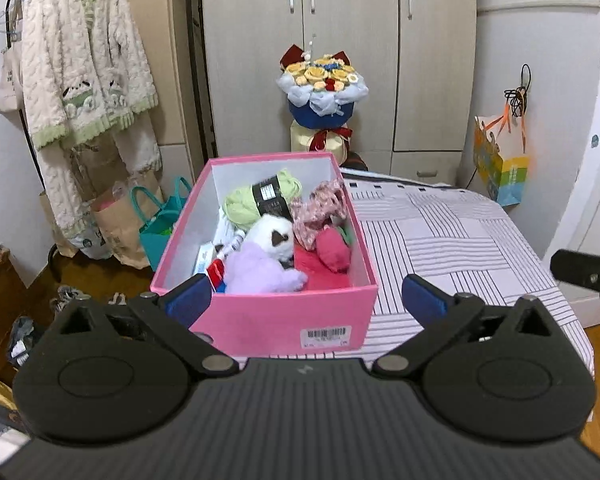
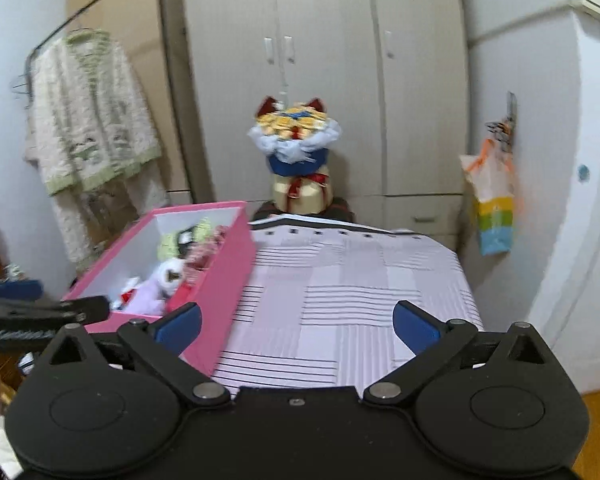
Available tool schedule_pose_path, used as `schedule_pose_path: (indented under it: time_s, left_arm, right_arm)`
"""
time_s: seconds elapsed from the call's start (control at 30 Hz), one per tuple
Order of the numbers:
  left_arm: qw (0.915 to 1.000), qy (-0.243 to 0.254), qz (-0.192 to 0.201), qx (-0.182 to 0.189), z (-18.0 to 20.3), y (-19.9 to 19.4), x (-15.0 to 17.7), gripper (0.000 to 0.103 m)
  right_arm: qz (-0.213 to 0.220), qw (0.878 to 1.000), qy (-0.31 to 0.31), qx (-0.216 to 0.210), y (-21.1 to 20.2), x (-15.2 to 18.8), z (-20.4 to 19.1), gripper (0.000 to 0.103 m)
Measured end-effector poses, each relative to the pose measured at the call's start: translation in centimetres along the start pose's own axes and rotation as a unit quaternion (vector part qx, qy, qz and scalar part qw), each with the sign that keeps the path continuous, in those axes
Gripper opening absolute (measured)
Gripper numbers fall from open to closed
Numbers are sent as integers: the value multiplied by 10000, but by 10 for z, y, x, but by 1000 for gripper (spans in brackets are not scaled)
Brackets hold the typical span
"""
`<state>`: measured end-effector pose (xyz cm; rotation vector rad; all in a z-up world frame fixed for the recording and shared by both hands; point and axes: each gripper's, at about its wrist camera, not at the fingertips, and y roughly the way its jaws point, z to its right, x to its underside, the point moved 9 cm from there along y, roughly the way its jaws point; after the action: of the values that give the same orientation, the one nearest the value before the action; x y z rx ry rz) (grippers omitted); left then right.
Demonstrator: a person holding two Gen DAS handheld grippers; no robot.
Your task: Organize soft objects
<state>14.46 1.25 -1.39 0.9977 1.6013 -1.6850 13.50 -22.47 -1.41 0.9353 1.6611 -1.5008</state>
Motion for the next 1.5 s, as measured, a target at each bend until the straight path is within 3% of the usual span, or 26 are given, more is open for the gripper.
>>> schedule_pose_path:
  time_s: [0.37, 0.67, 0.9, 1.5]
  left_arm:
    - [9999, 45, -130, 50, 10, 5, 22, 103]
    - [9998, 154, -10, 100, 12, 0, 25, 103]
    - [9986, 356, 402, 36, 15, -11, 24, 103]
    - [9988, 295, 369, 85, 14, -11, 34, 103]
  right_arm:
    - [-201, 9998, -23, -7, 2, 25, 0, 103]
    - [-83, 9994, -274, 188, -5, 29, -9, 103]
    - [7, 9986, -420, 318, -4, 33, -12, 103]
    - [248, 9979, -337, 497, -15, 33, -10, 103]
